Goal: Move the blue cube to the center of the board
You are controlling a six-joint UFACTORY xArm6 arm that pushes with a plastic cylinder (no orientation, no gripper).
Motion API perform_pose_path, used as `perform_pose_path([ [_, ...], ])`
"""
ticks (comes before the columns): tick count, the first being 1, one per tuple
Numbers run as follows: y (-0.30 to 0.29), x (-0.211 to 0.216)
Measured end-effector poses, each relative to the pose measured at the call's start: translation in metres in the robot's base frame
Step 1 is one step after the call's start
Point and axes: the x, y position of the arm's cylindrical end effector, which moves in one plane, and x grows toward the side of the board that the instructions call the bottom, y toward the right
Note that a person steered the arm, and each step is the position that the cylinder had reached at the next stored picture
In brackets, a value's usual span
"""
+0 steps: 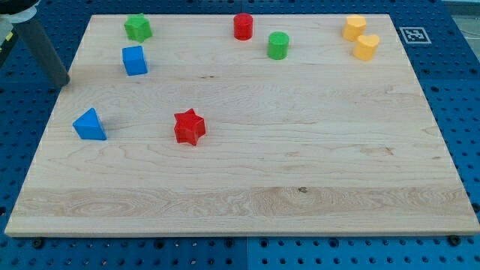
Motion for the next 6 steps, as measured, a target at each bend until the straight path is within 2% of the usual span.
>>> perform_pose_path([
  [3, 0.026, -0.047],
  [4, 0.069, -0.054],
  [6, 0.228, -0.037],
])
